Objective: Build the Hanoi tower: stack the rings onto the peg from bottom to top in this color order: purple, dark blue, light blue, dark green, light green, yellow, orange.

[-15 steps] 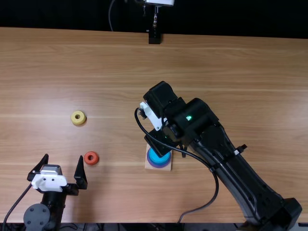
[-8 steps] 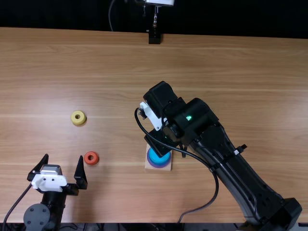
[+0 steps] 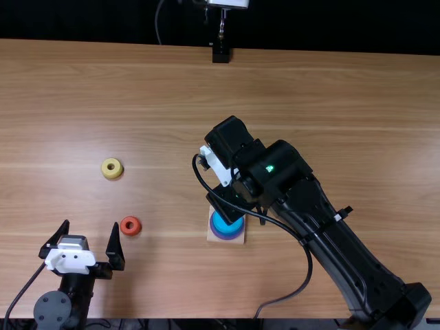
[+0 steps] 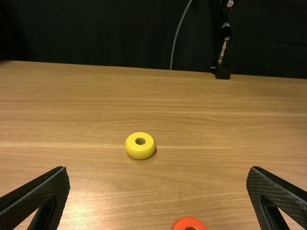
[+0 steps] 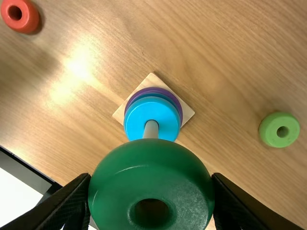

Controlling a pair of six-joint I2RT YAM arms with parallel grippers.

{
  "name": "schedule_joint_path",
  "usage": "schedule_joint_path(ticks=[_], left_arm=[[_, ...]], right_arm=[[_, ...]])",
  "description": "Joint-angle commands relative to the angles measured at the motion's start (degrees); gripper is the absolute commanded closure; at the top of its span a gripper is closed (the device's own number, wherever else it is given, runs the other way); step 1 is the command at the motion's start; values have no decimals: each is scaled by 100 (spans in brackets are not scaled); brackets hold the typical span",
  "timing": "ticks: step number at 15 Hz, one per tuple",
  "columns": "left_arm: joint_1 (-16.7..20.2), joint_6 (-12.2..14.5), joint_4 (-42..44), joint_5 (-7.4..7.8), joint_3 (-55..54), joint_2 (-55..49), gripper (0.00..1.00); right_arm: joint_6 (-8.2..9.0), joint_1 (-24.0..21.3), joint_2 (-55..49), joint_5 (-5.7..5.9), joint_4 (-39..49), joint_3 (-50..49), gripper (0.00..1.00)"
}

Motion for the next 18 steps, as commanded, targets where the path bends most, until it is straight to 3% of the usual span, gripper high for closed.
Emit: schedule_joint_path(ticks=[1,18], left_arm=[[65,23,-116,73,-268,-67,0],[65,23,-116,73,-268,-67,0]], right_arm=[[22,-1,-1,-47,2,-35,100],[43,34,-10,-36,2,-132,100]])
